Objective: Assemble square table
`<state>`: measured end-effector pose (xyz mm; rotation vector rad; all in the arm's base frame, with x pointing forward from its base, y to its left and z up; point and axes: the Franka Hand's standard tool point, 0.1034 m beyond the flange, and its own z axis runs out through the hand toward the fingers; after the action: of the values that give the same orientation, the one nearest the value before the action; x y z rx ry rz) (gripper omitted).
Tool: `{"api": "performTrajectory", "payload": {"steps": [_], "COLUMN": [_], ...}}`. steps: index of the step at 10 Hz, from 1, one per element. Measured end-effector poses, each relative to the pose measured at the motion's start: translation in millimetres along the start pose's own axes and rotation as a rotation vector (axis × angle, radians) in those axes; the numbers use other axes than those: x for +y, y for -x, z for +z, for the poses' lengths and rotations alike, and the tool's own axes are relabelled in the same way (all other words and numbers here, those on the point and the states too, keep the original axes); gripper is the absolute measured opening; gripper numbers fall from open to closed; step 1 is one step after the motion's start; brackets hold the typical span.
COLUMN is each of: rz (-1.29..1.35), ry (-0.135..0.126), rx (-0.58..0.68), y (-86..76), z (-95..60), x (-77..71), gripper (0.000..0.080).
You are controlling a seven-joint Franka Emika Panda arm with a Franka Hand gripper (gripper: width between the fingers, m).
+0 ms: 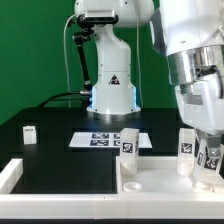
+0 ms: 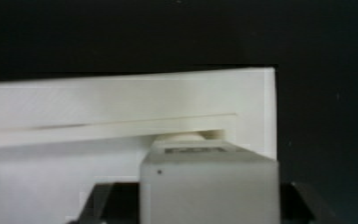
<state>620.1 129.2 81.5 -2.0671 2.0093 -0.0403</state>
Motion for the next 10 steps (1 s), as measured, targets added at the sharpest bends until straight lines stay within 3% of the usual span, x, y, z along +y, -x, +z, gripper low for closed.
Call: {"api": "performTrajectory", "payload": {"steps": [1, 2, 3, 4, 7, 8, 9, 10], "rz": [-0.011, -0.207, -0.387, -0.51, -0.764, -0.88, -1.09, -1.245], "ry": [0.001, 0.039, 0.074, 0.082, 0.084, 0.102, 0.154, 0.161], "rx": [-0.005, -0.012, -0.028, -0.04, -0.053, -0.06, -0.072, -0.075], "y": [0.1, -0.5, 1.2, 3.0, 3.5, 4.4, 6.3, 4.2], "z": [0.4, -0.2, -1.3, 1.2, 4.2, 4.4, 2.8, 2.1], "x": [0.4, 1.0, -3.5, -9.0, -9.1, -7.0, -4.0, -5.2], "gripper": [0.0359, 0.0529, 0.0529, 0.0631, 0.0646, 0.0646, 0.0648, 0.0648]}}
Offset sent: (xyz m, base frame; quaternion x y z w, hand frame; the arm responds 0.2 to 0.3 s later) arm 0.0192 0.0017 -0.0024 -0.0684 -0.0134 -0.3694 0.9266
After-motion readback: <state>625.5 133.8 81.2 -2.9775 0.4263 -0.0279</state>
